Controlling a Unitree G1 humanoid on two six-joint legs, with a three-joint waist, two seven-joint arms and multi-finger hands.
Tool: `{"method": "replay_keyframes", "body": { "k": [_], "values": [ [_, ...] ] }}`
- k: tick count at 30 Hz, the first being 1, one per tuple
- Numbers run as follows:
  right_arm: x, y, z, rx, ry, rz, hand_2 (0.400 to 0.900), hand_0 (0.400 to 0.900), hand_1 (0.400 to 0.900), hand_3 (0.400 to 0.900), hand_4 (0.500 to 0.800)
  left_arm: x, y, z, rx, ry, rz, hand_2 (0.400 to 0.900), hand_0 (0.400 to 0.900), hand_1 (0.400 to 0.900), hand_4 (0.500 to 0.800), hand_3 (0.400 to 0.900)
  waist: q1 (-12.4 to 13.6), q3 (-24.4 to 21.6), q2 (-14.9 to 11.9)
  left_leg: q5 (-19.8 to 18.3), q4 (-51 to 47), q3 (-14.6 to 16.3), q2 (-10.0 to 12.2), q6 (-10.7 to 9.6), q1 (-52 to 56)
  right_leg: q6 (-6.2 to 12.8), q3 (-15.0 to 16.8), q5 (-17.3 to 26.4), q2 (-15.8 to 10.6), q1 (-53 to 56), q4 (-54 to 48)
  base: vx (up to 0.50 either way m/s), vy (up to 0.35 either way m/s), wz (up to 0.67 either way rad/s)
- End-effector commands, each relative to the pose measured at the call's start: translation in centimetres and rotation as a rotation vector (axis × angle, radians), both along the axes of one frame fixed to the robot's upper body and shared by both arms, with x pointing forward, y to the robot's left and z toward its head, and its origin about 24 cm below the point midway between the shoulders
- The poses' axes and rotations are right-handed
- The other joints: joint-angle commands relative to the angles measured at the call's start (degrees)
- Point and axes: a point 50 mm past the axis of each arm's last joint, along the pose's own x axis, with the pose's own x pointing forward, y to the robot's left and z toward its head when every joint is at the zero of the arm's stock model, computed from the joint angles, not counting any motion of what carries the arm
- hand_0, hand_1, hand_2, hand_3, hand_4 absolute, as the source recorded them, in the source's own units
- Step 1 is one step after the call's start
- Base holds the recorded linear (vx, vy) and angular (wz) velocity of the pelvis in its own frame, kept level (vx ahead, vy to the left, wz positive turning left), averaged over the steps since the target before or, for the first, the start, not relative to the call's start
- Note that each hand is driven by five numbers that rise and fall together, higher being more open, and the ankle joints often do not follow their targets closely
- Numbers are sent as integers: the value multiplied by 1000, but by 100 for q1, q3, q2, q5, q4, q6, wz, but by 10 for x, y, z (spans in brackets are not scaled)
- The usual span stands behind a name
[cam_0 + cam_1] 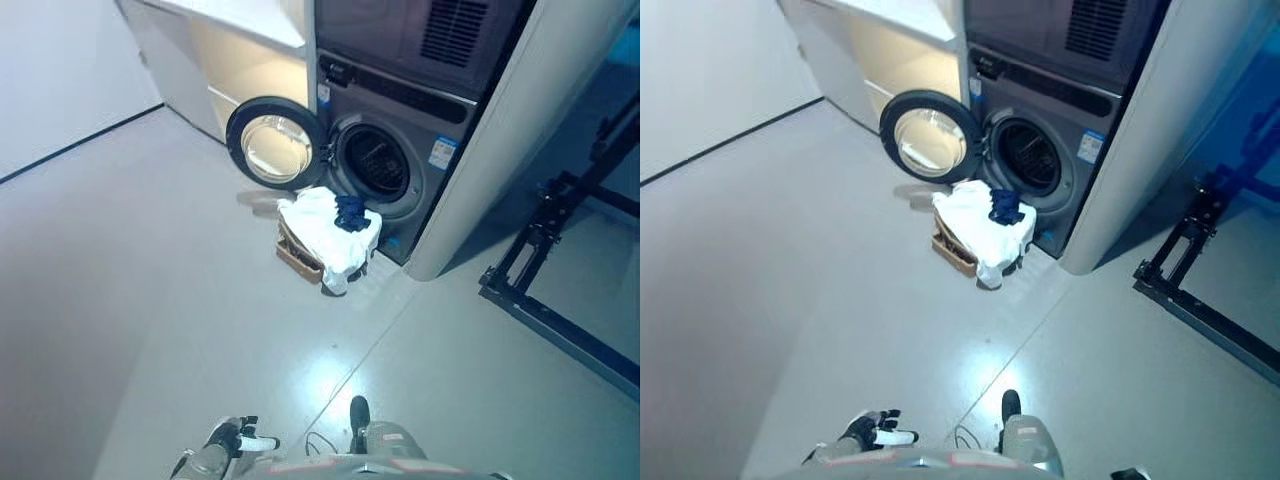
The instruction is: Put the clothes in the basket into the washing machine.
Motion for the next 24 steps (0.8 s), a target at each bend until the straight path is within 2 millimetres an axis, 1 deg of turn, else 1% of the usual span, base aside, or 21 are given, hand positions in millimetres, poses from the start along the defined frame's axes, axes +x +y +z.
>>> {"method": "replay_keyframes", "body": {
  "k": [1,2,3,4,5,6,7,8,9,10,11,12,14,15,16,17,18,20,21,23,24],
  "values": [
    [18,-12,6,-45,-44,-43,900,900,900,900,800,28,22,13,47,-116,36,900,900,900,800,900,14,113,59,652,-736,96,-27,-26,1730,361,21,724,288,-982,179,392,-193,-15],
    [19,-13,6,-46,-46,-38,900,900,900,900,800,28,21,13,43,-118,44,900,900,900,800,900,35,116,99,923,-362,116,-22,-109,1636,293,29,614,365,-903,251,404,-197,-13],
    [22,-13,6,-44,-54,-31,900,900,900,900,800,29,21,13,41,-124,56,900,900,900,800,900,52,119,118,1297,36,131,-18,-204,1549,225,54,477,464,-767,357,428,-235,-7],
    [25,-13,7,-41,-64,-28,900,900,900,900,800,31,21,14,40,-132,56,900,900,900,800,900,81,128,89,1611,537,198,-15,-285,1409,139,143,279,553,-564,453,461,-273,-7],
    [29,-14,7,-43,-76,-22,900,900,900,900,800,36,22,16,43,-148,52,900,900,900,800,900,118,166,20,2023,1217,283,-24,-371,1160,46,248,150,584,-342,478,422,-273,-11],
    [32,-15,8,-47,-85,-15,900,900,900,900,800,40,21,18,42,-163,44,900,900,900,800,900,191,237,-79,2262,1882,350,-108,-456,823,-4,331,69,540,-133,468,405,-275,-23],
    [36,-16,9,-49,-96,-2,900,900,900,900,800,46,21,20,42,-186,46,900,900,900,800,900,304,333,-200,2336,2516,393,-261,-482,495,-43,446,-9,499,42,478,366,-272,-31],
    [42,-17,10,-53,-110,9,900,900,900,900,800,50,22,22,44,-207,50,900,900,900,800,900,420,421,-354,2296,3017,456,-473,-441,105,-65,582,-56,422,219,449,355,-270,-46],
    [47,-16,11,-55,-119,26,900,900,900,900,800,52,23,24,50,-219,57,900,900,900,800,900,517,493,-454,2157,3280,632,-445,-295,-223,-92,675,-134,411,382,445,224,-171,-37],
    [47,-16,11,-55,-119,26,900,900,900,900,800,52,22,24,49,-219,57,900,900,900,800,900,548,517,-420,2107,3334,657,-405,-290,-216,-94,691,-146,453,390,464,367,-206,-70],
    [52,-13,10,-54,-123,63,900,900,900,900,800,51,25,24,59,-230,72,900,900,900,800,900,845,609,-533,1726,3321,847,-463,-103,-1204,-169,891,-367,491,771,474,421,-178,-70],
    [55,-11,10,-52,-131,72,900,900,900,900,800,48,26,23,63,-223,80,900,900,900,800,900,965,632,-583,1606,3138,980,-408,-38,-1576,-175,995,-473,509,995,463,523,-202,-78],
    [57,-8,9,-49,-137,86,900,900,900,900,800,42,30,22,74,-210,77,900,900,900,800,900,1067,603,-600,1665,2380,1126,-256,-33,-1981,-201,1133,-599,563,1203,399,325,-58,-38],
    [57,-8,9,-49,-137,86,900,900,900,900,800,42,30,22,74,-210,77,900,900,900,800,900,1089,622,-600,1634,2394,1146,-248,-28,-1950,-200,1154,-617,564,1231,406,495,-19,-51],
    [64,-5,9,-47,-158,116,900,900,900,900,800,33,34,20,92,-186,69,900,900,900,800,900,1248,586,-496,1843,909,1262,-40,-100,-2181,-176,1355,-786,766,1637,259,364,-4,-42],
    [64,-5,9,-47,-158,116,900,900,900,900,800,33,34,20,93,-185,68,900,900,900,800,900,1271,629,-537,1864,823,1306,-68,-94,-2072,-171,1383,-799,720,1706,243,753,27,-84],
    [69,-3,10,-47,-178,139,900,900,900,900,800,24,35,17,99,-155,56,900,900,900,800,900,1405,574,-458,2115,-543,1252,52,-164,-2103,-123,1628,-923,805,2132,53,577,55,-74],
    [72,-1,10,-47,-186,159,900,900,900,900,800,18,34,14,100,-129,41,900,900,900,800,900,1519,502,-451,2225,-1470,1252,59,-211,-2234,-91,1899,-1018,785,2430,-64,654,77,-84],
    [76,0,10,-45,-193,170,900,900,900,900,800,13,34,12,104,-109,41,900,900,900,800,900,1539,439,-467,2222,-1616,1354,99,-241,-2374,-62,2042,-1092,756,2616,-99,559,94,-75],
    [79,4,9,-34,-195,190,900,900,900,900,800,5,33,9,108,-79,38,900,900,900,800,900,1584,333,-503,2333,-1487,1613,163,-238,-2388,11,2198,-1121,651,2883,-34,581,142,-78],
    [81,5,9,-30,-193,205,900,900,900,900,800,3,34,9,110,-73,37,900,900,900,800,900,1646,270,-506,2436,-1471,1616,190,-186,-2298,26,2267,-1178,585,2970,32,578,161,-73]
  ]
}}
